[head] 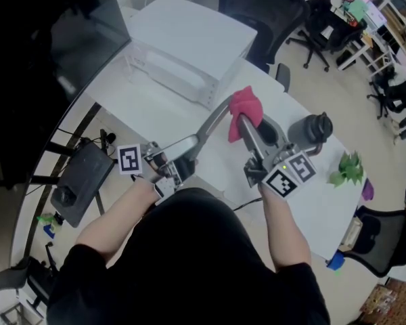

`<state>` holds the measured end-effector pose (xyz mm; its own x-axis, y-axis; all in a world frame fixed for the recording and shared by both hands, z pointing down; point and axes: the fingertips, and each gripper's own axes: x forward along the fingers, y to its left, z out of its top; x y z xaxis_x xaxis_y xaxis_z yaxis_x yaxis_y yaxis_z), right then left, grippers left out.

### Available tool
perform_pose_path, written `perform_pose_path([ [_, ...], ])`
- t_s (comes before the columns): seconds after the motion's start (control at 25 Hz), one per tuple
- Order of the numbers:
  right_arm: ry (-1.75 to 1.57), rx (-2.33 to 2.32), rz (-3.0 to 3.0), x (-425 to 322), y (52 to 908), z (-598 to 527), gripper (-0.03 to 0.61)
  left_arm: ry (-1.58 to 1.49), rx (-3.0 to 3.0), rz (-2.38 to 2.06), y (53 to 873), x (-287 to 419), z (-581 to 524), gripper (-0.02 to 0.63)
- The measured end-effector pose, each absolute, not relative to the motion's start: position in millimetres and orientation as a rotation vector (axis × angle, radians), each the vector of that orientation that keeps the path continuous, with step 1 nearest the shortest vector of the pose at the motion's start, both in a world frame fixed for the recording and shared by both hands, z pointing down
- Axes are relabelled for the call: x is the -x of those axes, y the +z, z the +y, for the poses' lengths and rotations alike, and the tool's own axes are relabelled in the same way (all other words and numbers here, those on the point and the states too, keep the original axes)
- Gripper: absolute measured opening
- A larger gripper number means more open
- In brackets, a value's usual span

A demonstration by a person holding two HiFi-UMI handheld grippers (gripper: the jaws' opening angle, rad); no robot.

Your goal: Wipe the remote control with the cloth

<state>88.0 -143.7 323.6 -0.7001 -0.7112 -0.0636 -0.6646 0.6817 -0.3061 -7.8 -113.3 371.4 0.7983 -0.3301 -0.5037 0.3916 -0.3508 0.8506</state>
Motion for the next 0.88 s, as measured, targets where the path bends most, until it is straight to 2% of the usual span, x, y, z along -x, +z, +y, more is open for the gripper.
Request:
perform_pose_path([
  [0.48,-0.415,0.725,2.958,-2.8,353.7,-77.0,0.100,-0.908,-1.762,-0.033,353.4,32.1,-147.9,0.204],
  [0.88,-0.431,0.903,2.840,-33.2,344.6,-108.6,0.100,-0.768,-1.803,0.075,359.3,15.3,-119.2,0.204],
])
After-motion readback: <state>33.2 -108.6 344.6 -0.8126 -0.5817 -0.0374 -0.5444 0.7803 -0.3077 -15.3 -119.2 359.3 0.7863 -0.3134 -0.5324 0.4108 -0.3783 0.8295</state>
